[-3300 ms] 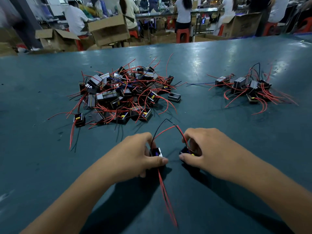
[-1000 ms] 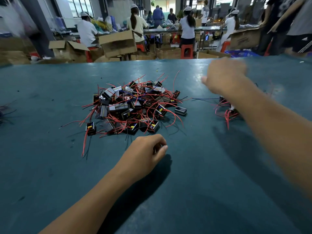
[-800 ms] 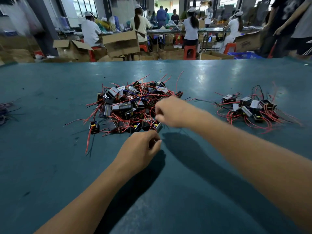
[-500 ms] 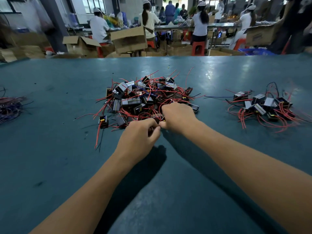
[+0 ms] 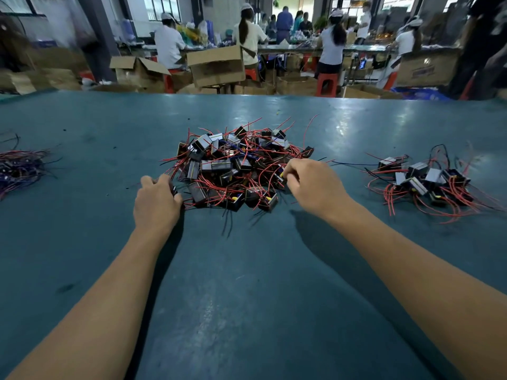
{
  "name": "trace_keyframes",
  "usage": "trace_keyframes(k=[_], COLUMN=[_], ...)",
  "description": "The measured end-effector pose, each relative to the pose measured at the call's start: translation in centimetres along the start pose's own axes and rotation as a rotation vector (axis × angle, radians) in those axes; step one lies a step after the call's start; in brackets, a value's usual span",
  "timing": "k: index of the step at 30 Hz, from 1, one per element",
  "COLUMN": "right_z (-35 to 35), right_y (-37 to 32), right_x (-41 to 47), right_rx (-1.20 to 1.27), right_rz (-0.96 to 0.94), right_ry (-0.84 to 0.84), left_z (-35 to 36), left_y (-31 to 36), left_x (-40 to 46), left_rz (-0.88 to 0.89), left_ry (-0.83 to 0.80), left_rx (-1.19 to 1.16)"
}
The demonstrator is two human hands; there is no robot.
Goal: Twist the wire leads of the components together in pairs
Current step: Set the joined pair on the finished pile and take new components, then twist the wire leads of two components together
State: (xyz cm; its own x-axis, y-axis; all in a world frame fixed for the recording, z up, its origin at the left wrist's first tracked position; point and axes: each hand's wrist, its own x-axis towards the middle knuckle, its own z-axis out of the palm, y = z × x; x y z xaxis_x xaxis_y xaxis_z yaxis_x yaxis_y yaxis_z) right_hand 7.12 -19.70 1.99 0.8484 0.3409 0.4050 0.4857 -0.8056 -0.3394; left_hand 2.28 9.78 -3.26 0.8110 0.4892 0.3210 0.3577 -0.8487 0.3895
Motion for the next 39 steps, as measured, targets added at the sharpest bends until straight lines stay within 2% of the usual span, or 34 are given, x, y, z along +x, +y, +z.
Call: trace_keyframes(k=[4,7,9,11,14,17,19,20,22,25,28,29,30,32,34,36,39], right_z=[1.2,2.2,2.6,2.6,2.5,2.8,3.2,3.5,3.7,3.8,3.6,3.4,3.2,2.5,0.9,-0.8,-3.8], right_y=[-0.9,-1.9,-2.6,-2.8,-2.6,-2.8,-3.1,-3.2,-3.4,-3.8,-4.2,-4.1,-3.7,-2.6,-1.4,-0.6,-0.8], right_x=[2.2,4.3,5.4,6.1,6.1,5.7,5.4,5.5,5.7,5.9,5.9,5.9,5.9,5.8,5.3,4.6,3.9], right_rx=[-0.048,-0.163,-0.290,-0.359,-0.370,-0.395,-0.409,-0.413,-0.447,-0.468,-0.419,-0.415,-0.370,-0.143,0.209,0.493,0.594], right_rz=[-0.176,-0.280,-0.315,-0.353,-0.409,-0.439,-0.460,-0.467,-0.469,-0.440,-0.412,-0.430,-0.437,-0.376,-0.280,-0.188,-0.174], right_ry=[-0.131,-0.265,-0.374,-0.424,-0.456,-0.449,-0.437,-0.432,-0.405,-0.387,-0.315,-0.298,-0.277,-0.284,-0.275,-0.185,-0.004], left_z=[-0.3,-1.7,-3.0,-4.2,-6.0,-7.3,-7.4,-7.2,-6.9,-6.4,-6.6,-6.7,-6.6,-6.2,-5.7,-5.2,-4.8], left_y=[-0.5,-0.1,0.2,0.7,2.5,4.2,5.0,5.5,6.7,7.7,7.4,7.4,7.4,7.6,7.9,8.0,8.1], left_x=[0.4,0.5,0.2,-0.1,-0.9,-1.8,-2.6,-3.0,-4.0,-5.1,-5.9,-6.2,-6.5,-6.8,-7.2,-7.5,-7.8], left_rz=[-0.006,-0.041,-0.042,0.027,0.230,0.361,0.467,0.519,0.579,0.722,0.823,0.833,0.843,0.863,0.875,0.874,0.853], left_ry=[0.013,0.027,0.091,0.196,0.360,0.550,0.591,0.549,0.355,0.034,-0.536,-0.691,-0.777,-0.834,-0.866,-0.875,-0.839], left_rx=[-0.003,-0.091,-0.148,-0.240,-0.529,-0.769,-0.891,-0.962,-1.054,-0.929,-0.882,-0.845,-0.768,-0.592,-0.464,-0.365,-0.205])
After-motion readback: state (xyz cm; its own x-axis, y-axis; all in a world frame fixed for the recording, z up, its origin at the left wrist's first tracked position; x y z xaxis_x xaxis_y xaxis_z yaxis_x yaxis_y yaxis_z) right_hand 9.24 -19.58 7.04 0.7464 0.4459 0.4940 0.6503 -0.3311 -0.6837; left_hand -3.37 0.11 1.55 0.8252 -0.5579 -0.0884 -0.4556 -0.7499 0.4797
